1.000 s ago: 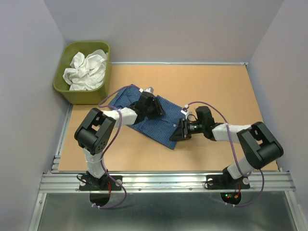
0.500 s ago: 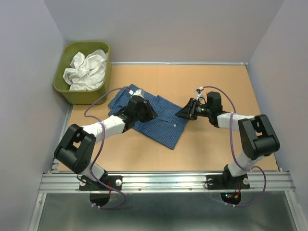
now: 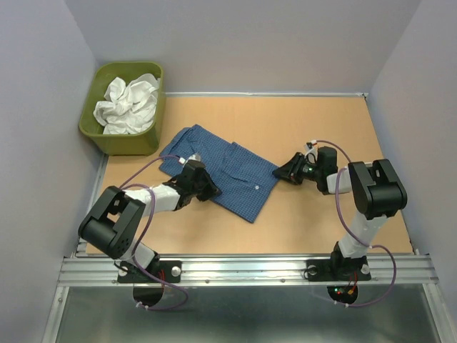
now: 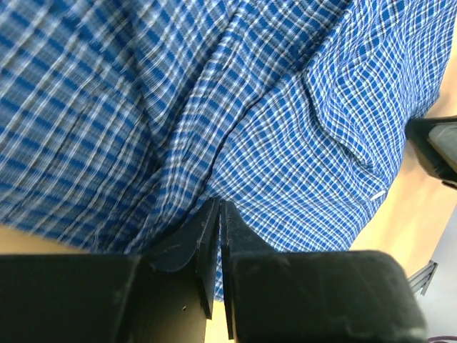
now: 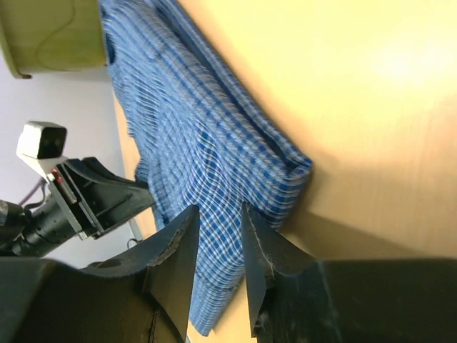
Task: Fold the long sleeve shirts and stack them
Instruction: Fold the shirt
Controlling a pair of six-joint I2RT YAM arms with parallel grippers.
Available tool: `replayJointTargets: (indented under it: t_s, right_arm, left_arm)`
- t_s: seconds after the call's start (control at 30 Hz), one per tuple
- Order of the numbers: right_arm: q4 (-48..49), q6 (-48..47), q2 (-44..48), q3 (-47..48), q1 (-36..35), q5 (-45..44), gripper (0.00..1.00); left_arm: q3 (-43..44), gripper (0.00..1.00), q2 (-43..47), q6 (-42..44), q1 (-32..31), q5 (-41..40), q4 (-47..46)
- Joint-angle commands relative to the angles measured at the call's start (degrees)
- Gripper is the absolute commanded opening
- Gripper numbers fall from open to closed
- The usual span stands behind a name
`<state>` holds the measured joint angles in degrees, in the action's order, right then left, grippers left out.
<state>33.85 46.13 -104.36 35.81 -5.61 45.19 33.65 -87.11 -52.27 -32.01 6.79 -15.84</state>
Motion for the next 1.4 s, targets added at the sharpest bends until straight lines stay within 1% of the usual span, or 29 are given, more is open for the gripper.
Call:
replayJointTargets:
  t_s: [0.0,0.13,0.17,0.2,0.23,0.33,0.37,0.4,0.43,0.47,0.53,0.57,0.63,0.77,0.83,0.9,1.03,1.1,1.17,1.23,1.27,1.3,1.33,1.37]
  right_arm:
    - [5.0,0.62,4.51,0.66,0.33,0.95,0.36]
    - [5.0,2.91,6.0,4.17,0.16,2.1,0.36]
    - [5.0,3.61,6.01,5.74,0.16,2.18,0.36]
    - [5.09,4.05,6.01,6.46,0.07,2.18,0.36]
    - [5.26,4.32,5.31,7.16,0.07,2.18,0.36]
    - [6.14,5.29,2.68,9.97,-0.54,2.1,0.36]
    - [6.84,5.46,1.62,10.59,-0.98,2.18,0.36]
    - [7.54,5.46,-0.74,11.81,-1.07,2.88,0.36]
    - [8.16,5.64,-0.76,12.17,-1.16,3.41,0.36]
    - [9.3,6.42,-3.37,12.26,-1.16,3.59,0.36]
    - [12.37,7.22,-5.67,11.83,-1.16,3.85,0.36]
    - [13.08,7.31,-7.6,11.48,-1.16,3.85,0.36]
    - [14.75,7.13,-10.24,10.34,-1.16,3.5,0.36]
    - [17.39,6.69,-13.32,7.52,0.42,1.83,0.36]
    - [19.32,6.87,-14.64,6.03,1.73,1.92,0.36]
    - [19.77,6.26,-14.04,4.45,3.75,1.83,0.36]
    - [19.51,6.08,-10.36,3.48,5.34,2.18,0.36]
    - [19.33,6.95,-7.89,3.21,5.34,1.66,0.37]
    - [18.72,7.57,-4.03,2.86,5.34,1.04,0.43]
    - [17.05,7.57,-1.13,2.51,5.34,-0.01,0.5]
    - [13.56,6.27,1.76,2.42,5.34,-1.23,0.56]
    - [10.74,5.04,3.61,2.68,5.34,-2.03,0.6]
    - [3.75,3.37,5.29,3.64,5.34,-3.6,0.68]
    - [-0.49,-0.47,6.78,4.35,5.34,-4.75,0.73]
  left_arm:
    - [-0.87,0.2,5.63,-0.03,0.46,-0.9,3.0]
    - [4.4,0.28,8.8,1.73,0.28,-1.77,4.41]
    - [7.02,0.3,8.71,2.17,0.28,-1.86,4.06]
    - [8.44,0.31,8.36,2.61,0.28,-1.86,3.8]
    - [11.76,0.31,7.49,3.05,0.28,-1.78,2.92]
    - [17.57,0.31,1.7,5.59,0.28,0.15,1.25]
    - [21.33,0.31,-1.97,5.86,0.19,0.42,0.81]
    - [24.42,0.3,-3.75,6.04,0.11,1.03,-0.59]
    - [24.45,0.3,-5.42,6.13,0.02,1.38,-1.64]
    - [27.06,0.3,-9.01,6.13,0.02,1.74,-2.44]
    - [29.53,0.28,-12.45,6.65,-0.24,2.61,-4.37]
    - [31.72,0.27,-15.6,6.92,-0.33,2.97,-4.9]
    - [34.01,0.27,-20.0,7.8,-0.42,2.71,-6.22]
    - [35.52,0.24,-26.07,8.59,0.45,-0.45,-6.75]
    - [35.43,0.24,-27.58,8.33,1.07,-0.9,-7.02]
    - [34.91,0.24,-28.81,8.24,1.77,-1.51,-7.1]
    - [34.55,0.26,-27.77,9.55,1.95,-1.34,-6.93]
    - [34.29,0.3,-24.79,10.17,1.95,-0.9,-6.67]
    - [33.94,0.33,-21.8,11.13,1.6,-1.51,-6.49]
    - [33.85,0.4,-16.53,13.94,1.07,-3.88,-4.48]
    - [33.76,0.44,-12.94,15.43,0.2,-5.02,-3.42]
    - [33.94,0.53,-11.26,17.01,-0.5,-8.6,-2.11]
    - [33.77,0.58,-9.67,20.42,-2.34,-10.2,0.69]
    - [33.5,0.63,-6.7,22.11,-3.57,-11.78,2.02]
